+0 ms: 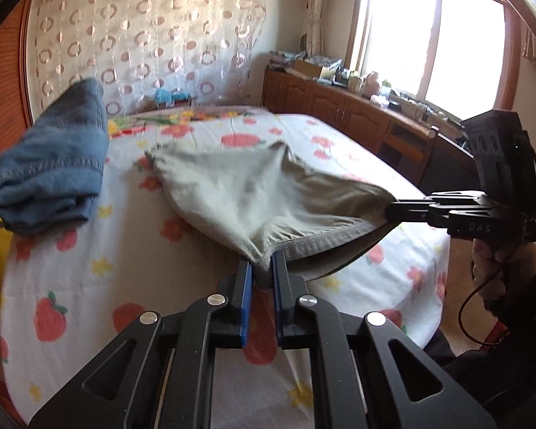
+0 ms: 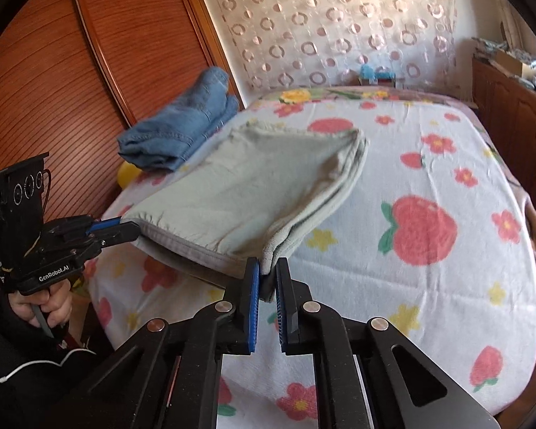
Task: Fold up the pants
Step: 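Lift the pants with both tools and fold them over onto themselves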
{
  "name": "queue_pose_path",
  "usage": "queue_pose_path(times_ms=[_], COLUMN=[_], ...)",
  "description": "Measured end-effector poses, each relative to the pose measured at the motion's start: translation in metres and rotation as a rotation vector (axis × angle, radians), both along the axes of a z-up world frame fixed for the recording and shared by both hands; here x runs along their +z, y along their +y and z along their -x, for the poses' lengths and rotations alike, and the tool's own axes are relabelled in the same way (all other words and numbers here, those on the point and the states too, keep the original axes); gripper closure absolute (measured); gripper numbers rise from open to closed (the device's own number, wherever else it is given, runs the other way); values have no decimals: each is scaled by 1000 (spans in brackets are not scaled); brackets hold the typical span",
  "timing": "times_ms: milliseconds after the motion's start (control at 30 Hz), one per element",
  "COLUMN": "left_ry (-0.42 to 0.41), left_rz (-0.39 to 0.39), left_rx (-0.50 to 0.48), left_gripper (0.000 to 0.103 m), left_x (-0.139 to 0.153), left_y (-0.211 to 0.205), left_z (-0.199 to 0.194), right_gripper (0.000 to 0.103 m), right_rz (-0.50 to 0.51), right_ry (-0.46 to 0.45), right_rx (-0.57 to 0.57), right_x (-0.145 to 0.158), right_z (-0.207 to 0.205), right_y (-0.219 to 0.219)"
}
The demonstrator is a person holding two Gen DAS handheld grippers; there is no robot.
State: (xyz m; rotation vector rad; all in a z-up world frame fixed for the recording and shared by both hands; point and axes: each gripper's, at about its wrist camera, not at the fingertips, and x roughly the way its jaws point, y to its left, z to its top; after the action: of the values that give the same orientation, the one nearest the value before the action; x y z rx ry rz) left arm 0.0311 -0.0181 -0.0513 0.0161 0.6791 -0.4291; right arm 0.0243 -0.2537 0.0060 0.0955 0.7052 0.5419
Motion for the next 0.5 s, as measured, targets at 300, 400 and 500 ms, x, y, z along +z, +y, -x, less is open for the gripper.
queue_pose_path(times_ms=[300,400,500], left_ry=[-77,-98,-111], left_rz=[14,16,20], left_rx=[-18,-25,-32], left_gripper=[92,92,92], left_x=[34,43,49], left_y=[0,0,0], left_z=[8,9,11], right_gripper=[95,95,95], right_rz=[-19,-22,-24], right_ry=[-80,-103,-122], right_rx=[1,1,-2], right_x=[26,34,35], right_z=[12,14,12], right_y=[-8,-12,-15])
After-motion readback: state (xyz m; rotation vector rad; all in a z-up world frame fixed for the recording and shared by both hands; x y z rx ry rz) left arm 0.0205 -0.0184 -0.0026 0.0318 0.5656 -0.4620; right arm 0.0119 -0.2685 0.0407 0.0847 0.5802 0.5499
